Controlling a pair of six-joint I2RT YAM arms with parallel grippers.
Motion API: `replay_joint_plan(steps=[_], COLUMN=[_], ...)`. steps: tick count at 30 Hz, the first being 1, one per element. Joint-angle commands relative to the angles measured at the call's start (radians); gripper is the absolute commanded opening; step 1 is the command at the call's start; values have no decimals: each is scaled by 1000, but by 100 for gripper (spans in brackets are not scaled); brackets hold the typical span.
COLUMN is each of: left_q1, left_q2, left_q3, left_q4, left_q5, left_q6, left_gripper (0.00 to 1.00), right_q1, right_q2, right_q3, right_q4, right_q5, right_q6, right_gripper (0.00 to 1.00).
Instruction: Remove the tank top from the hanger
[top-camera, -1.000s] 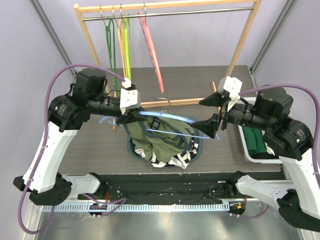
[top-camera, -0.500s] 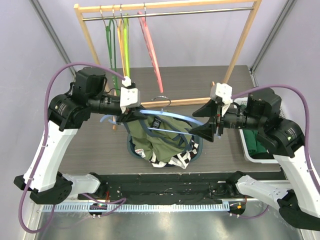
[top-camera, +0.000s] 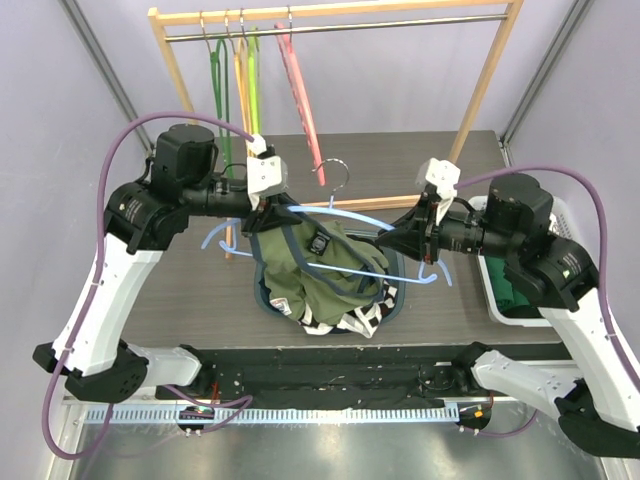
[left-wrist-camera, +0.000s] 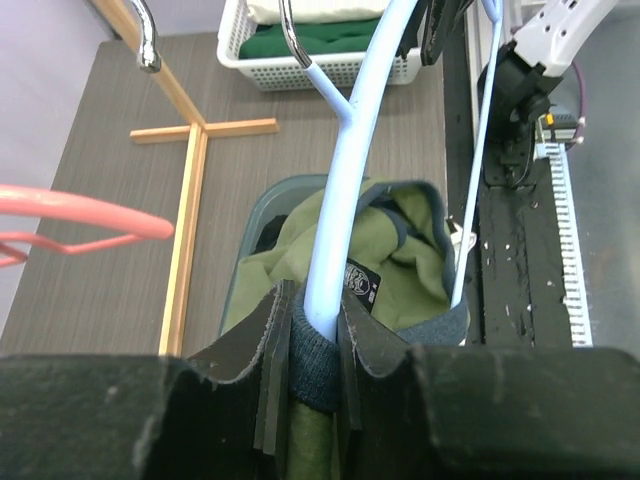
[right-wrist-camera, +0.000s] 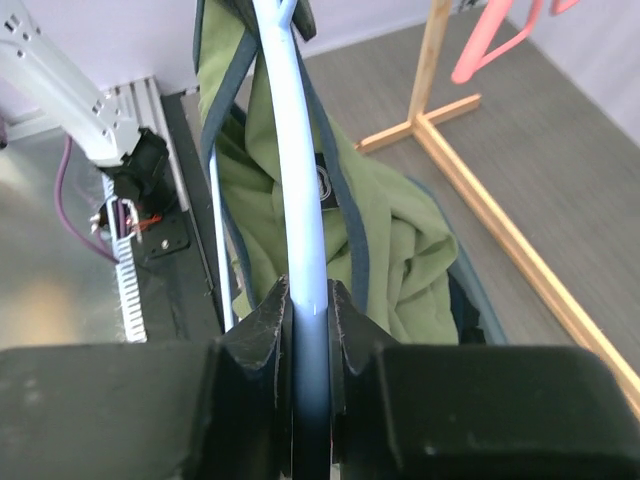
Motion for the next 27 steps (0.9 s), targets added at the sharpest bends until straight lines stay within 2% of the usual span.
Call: replay_joint_plan(steps=[1, 7, 8, 9, 10, 11, 12, 13, 19, 27], left_q1=[-6, -6, -6, -6, -6, -6, -6, -6, -5, 40], left_q2=[-22, -32, -36, -37, -45, -49, -54, -66, -131, -291], left_q3=[7, -26, -29, -35, -42, -47, -49, -50, -79, -168], left_q4=[138, 208, 222, 253, 271, 288, 316, 333, 379, 353], left_q5=[20, -9, -18, -26, -34, -41, -66, -86, -248, -259], left_q6=[-96, -174, -209, -229, -254, -300, -320, -346, -447, -453], left_gripper=[0, 0, 3, 12, 28, 78, 96, 100, 100, 100], right_q1=[-8, -8, -8, -8, -8, -8, -8, -8, -8, -8], right_q2=[-83, -134, -138, -144, -150, -153, -157, -164, -181, -196], right_q3=[-46, -82, -89, -90, -92, -93, -92, -92, -58, 17], right_q4=[130, 126, 124, 123, 121, 118, 118, 115, 72, 15], right_q5=[106, 134, 132, 132, 131, 131, 132, 137, 150, 222], right_q6=[55, 75, 77, 83, 85, 86, 88, 91, 92, 68], right_gripper=[1, 1, 1, 1, 1, 1, 1, 1, 1, 1])
